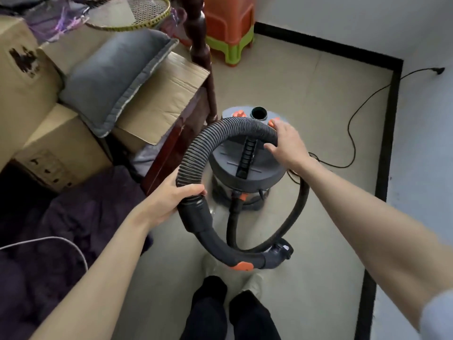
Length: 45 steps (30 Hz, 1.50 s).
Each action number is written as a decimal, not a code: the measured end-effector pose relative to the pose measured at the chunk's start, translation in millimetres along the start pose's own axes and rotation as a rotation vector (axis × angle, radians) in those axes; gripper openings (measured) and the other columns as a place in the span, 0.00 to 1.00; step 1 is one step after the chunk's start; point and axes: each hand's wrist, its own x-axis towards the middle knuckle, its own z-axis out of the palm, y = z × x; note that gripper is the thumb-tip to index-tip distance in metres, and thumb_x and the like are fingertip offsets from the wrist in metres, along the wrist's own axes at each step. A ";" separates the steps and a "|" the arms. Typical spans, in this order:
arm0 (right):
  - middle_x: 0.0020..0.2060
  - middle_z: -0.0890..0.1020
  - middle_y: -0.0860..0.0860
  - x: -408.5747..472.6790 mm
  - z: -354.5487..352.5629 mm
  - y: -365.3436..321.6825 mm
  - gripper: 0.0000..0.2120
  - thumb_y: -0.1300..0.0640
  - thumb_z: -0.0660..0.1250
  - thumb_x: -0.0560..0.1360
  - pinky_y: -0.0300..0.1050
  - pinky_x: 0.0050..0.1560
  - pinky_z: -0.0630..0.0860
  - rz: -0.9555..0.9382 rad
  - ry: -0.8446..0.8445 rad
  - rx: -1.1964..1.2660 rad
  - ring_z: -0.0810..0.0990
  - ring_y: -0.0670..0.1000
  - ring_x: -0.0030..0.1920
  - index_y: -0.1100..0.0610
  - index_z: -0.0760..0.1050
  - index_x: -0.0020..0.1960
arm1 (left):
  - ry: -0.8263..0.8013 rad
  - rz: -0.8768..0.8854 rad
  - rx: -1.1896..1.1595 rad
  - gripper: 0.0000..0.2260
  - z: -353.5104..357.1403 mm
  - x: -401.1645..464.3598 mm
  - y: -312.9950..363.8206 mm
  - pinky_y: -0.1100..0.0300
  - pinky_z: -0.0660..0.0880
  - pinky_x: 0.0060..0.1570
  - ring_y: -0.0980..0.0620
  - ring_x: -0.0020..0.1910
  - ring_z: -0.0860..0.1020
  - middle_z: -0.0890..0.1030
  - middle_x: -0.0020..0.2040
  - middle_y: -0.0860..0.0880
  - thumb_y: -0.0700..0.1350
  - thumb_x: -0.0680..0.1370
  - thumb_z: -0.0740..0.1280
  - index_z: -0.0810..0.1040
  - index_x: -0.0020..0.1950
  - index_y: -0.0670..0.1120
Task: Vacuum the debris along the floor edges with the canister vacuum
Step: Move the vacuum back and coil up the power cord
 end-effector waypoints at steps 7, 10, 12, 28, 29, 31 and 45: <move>0.64 0.73 0.61 27.8 53.9 5.5 0.28 0.54 0.70 0.76 0.52 0.66 0.65 -0.003 -0.141 0.042 0.71 0.61 0.65 0.59 0.65 0.72 | -0.058 -0.129 -0.032 0.17 -44.2 30.6 -40.3 0.62 0.76 0.39 0.52 0.38 0.78 0.77 0.39 0.45 0.38 0.63 0.72 0.71 0.49 0.41; 0.62 0.73 0.62 18.1 76.9 15.4 0.29 0.51 0.69 0.76 0.52 0.64 0.66 0.017 -0.195 -0.028 0.71 0.62 0.63 0.59 0.66 0.73 | -0.015 -0.175 -0.094 0.18 -52.5 43.1 -59.4 0.60 0.76 0.36 0.51 0.35 0.78 0.78 0.36 0.46 0.35 0.61 0.73 0.71 0.47 0.41; 0.59 0.74 0.62 10.0 90.2 18.9 0.29 0.49 0.68 0.77 0.51 0.61 0.67 0.014 -0.223 -0.041 0.72 0.62 0.61 0.60 0.66 0.72 | 0.069 -0.162 -0.061 0.16 -56.2 52.9 -69.9 0.59 0.75 0.35 0.50 0.32 0.76 0.77 0.35 0.45 0.34 0.65 0.74 0.72 0.47 0.43; 0.56 0.74 0.63 -17.4 187.1 36.3 0.26 0.46 0.67 0.77 0.55 0.49 0.71 0.170 -0.165 -0.283 0.73 0.64 0.55 0.63 0.68 0.66 | 0.289 -0.186 0.789 0.21 -73.6 143.1 -180.4 0.53 0.68 0.53 0.44 0.55 0.73 0.72 0.57 0.44 0.56 0.79 0.61 0.63 0.69 0.53; 0.55 0.75 0.63 -18.9 192.2 37.4 0.27 0.46 0.67 0.77 0.55 0.49 0.71 0.157 -0.146 -0.286 0.73 0.64 0.55 0.63 0.68 0.66 | 0.290 -0.197 0.751 0.20 -78.0 148.0 -187.4 0.54 0.67 0.52 0.44 0.54 0.72 0.72 0.57 0.43 0.55 0.79 0.62 0.64 0.69 0.52; 0.53 0.75 0.63 -24.1 202.5 39.6 0.25 0.49 0.68 0.77 0.56 0.47 0.72 0.126 -0.097 -0.260 0.74 0.65 0.53 0.64 0.69 0.66 | 0.289 -0.230 0.714 0.19 -86.9 154.8 -202.9 0.56 0.65 0.52 0.46 0.52 0.71 0.72 0.56 0.43 0.54 0.79 0.62 0.65 0.68 0.51; 0.45 0.80 0.59 -31.4 228.9 54.3 0.15 0.55 0.76 0.70 0.52 0.44 0.76 0.186 0.188 -0.011 0.79 0.63 0.46 0.63 0.81 0.52 | 0.256 -0.187 0.760 0.21 -93.8 169.8 -236.5 0.55 0.66 0.60 0.45 0.62 0.70 0.71 0.63 0.45 0.51 0.78 0.66 0.68 0.70 0.50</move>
